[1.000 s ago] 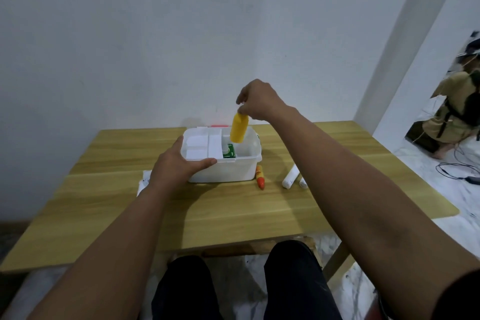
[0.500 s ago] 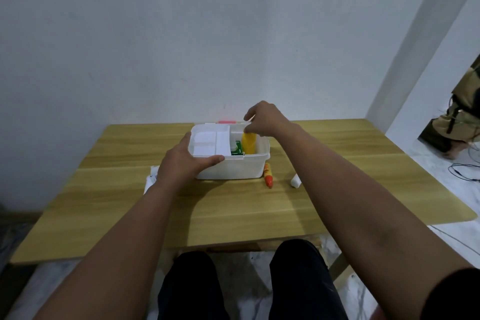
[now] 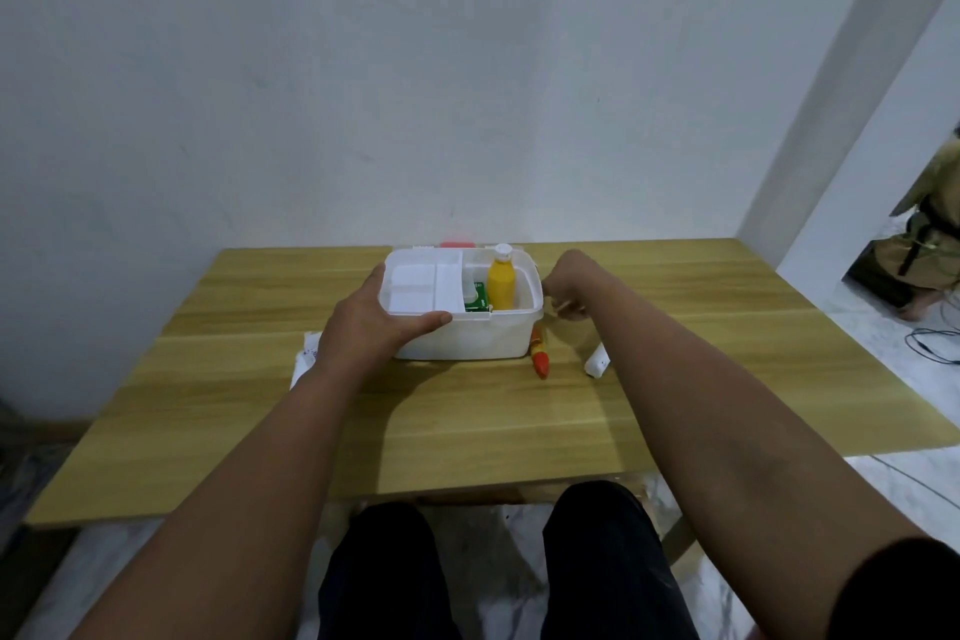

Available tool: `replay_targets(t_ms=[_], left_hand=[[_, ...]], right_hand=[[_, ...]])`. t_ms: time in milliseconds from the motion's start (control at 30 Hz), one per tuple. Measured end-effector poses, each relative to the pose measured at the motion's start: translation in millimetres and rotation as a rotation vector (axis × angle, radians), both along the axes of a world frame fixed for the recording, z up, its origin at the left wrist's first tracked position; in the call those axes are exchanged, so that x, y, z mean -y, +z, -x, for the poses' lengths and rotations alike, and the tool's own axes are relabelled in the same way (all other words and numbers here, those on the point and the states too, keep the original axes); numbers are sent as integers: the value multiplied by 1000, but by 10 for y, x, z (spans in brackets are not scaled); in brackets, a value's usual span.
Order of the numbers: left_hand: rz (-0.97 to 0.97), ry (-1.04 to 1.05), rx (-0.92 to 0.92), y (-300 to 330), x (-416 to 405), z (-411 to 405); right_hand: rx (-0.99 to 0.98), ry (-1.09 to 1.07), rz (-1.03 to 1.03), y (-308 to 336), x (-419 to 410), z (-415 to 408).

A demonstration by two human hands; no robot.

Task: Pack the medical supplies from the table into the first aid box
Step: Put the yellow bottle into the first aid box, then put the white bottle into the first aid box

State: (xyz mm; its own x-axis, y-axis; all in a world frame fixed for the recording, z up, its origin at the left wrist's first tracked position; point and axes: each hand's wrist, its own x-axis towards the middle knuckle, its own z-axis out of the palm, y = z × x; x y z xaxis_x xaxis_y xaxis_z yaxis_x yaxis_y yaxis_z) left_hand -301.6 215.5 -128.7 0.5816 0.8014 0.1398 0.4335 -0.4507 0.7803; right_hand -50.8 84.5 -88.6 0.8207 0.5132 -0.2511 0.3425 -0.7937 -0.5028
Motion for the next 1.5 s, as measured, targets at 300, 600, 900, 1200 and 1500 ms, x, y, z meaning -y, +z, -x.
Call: replay_targets(t_ms=[300, 600, 900, 1200, 1500], left_hand=[[17, -5, -37, 21, -10, 17], [1, -14, -14, 33, 26, 26], [-2, -42, 19, 41, 43, 42], [-16, -37, 20, 40, 54, 24], [8, -33, 3, 19, 21, 22]], right_hand=[[126, -1, -55, -226, -8, -55], [193, -74, -328, 444, 240, -337], [302, 140, -470, 1197, 131, 63], [333, 326, -168, 1090, -32, 390], [430, 370, 0, 482, -168, 418]])
